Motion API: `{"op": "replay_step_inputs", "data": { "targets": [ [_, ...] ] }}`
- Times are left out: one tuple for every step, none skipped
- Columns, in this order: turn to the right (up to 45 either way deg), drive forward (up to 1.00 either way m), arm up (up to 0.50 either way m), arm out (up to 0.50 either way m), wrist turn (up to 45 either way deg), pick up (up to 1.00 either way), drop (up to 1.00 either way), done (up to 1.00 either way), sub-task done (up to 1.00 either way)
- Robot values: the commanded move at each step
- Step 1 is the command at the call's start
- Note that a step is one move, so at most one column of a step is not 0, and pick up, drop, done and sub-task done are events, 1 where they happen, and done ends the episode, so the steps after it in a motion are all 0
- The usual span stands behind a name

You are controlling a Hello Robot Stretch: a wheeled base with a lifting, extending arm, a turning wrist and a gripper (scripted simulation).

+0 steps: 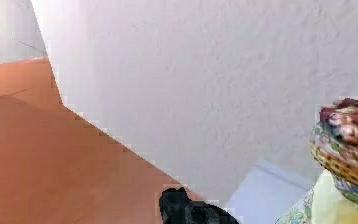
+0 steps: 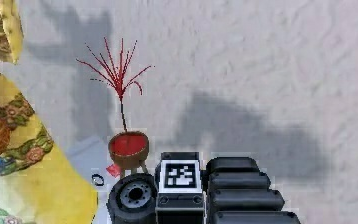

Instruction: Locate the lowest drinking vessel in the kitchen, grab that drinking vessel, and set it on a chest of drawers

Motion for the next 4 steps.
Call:
{"op": "replay_step_inputs", "data": {
  "targets": [
    [-45.0,0.00,0.00,0.00,0.0,0.00,0.00,0.00,0.00],
    [-36.0,0.00,0.00,0.00,0.0,0.00,0.00,0.00,0.00],
    [-45.0,0.00,0.00,0.00,0.0,0.00,0.00,0.00,0.00],
    [-45.0,0.00,0.00,0.00,0.0,0.00,0.00,0.00,0.00]
  ]
}}
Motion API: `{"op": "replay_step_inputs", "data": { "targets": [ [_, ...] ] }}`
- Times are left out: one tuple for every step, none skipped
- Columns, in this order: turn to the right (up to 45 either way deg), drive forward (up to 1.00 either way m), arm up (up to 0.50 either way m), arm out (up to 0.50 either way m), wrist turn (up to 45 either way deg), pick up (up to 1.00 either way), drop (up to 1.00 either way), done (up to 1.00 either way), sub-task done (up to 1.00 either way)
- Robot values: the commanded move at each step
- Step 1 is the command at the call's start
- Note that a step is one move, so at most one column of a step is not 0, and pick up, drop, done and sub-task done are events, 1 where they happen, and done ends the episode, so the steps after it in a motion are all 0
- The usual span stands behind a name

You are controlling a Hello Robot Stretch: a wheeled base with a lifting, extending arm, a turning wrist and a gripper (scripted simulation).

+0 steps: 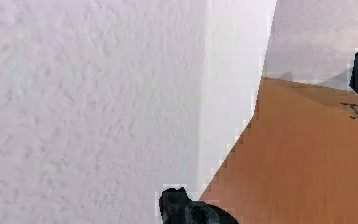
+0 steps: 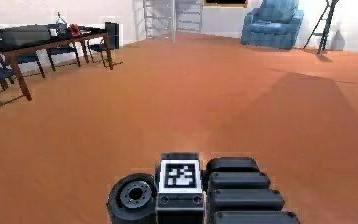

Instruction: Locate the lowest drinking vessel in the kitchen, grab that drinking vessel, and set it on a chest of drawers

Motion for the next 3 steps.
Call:
{"op": "replay_step_inputs", "data": {
  "targets": [
    [-45.0,0.00,0.00,0.00,0.0,0.00,0.00,0.00,0.00],
    [-30.0,0.00,0.00,0.00,0.0,0.00,0.00,0.00,0.00],
    [0.0,0.15,0.00,0.00,0.0,0.00,0.00,0.00,0.00]
  ]
}}
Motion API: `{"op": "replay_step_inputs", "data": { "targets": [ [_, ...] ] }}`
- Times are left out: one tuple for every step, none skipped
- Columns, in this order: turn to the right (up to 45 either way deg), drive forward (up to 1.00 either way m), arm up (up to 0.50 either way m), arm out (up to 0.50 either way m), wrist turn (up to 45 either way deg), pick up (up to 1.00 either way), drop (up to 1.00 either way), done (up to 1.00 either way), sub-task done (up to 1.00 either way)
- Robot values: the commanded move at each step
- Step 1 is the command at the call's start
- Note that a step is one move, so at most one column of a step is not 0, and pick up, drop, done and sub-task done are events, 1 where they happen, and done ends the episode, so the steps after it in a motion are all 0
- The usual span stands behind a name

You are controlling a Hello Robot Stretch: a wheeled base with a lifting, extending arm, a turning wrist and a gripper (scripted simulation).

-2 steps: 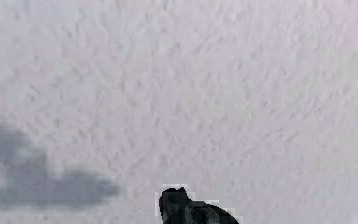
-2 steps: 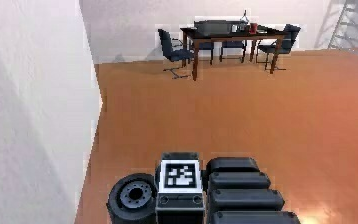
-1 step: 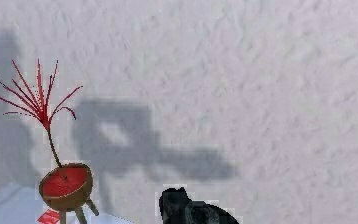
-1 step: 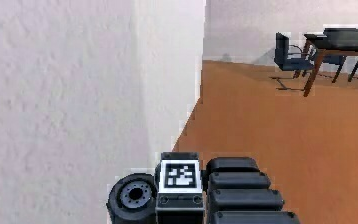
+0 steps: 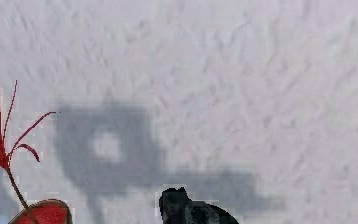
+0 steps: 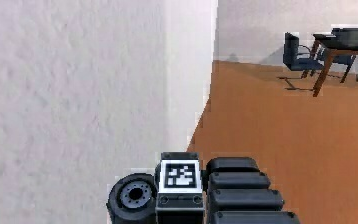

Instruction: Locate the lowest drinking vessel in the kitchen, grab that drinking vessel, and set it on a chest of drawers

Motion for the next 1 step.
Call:
{"op": "replay_step_inputs", "data": {
  "targets": [
    [39.0,0.00,0.00,0.00,0.0,0.00,0.00,0.00,0.00]
  ]
}}
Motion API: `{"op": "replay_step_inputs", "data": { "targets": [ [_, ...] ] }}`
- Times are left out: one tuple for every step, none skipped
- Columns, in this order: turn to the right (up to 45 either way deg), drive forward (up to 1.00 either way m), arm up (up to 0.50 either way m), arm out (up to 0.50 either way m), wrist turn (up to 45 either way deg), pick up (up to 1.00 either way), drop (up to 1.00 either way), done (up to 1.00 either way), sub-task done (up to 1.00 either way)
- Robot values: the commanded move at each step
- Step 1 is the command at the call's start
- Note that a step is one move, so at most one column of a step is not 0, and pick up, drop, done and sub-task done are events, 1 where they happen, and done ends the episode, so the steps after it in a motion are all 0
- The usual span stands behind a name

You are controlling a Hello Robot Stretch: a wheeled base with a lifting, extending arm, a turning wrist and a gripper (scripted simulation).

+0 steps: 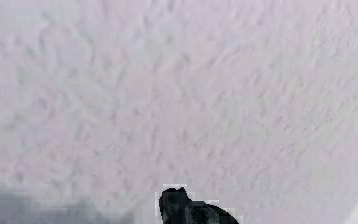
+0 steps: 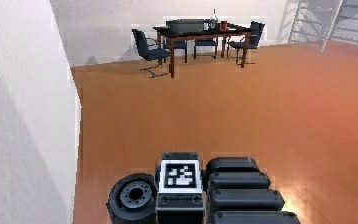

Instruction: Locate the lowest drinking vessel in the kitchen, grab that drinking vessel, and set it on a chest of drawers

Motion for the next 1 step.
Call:
{"op": "replay_step_inputs", "data": {
  "targets": [
    [-42.0,0.00,0.00,0.00,0.0,0.00,0.00,0.00,0.00]
  ]
}}
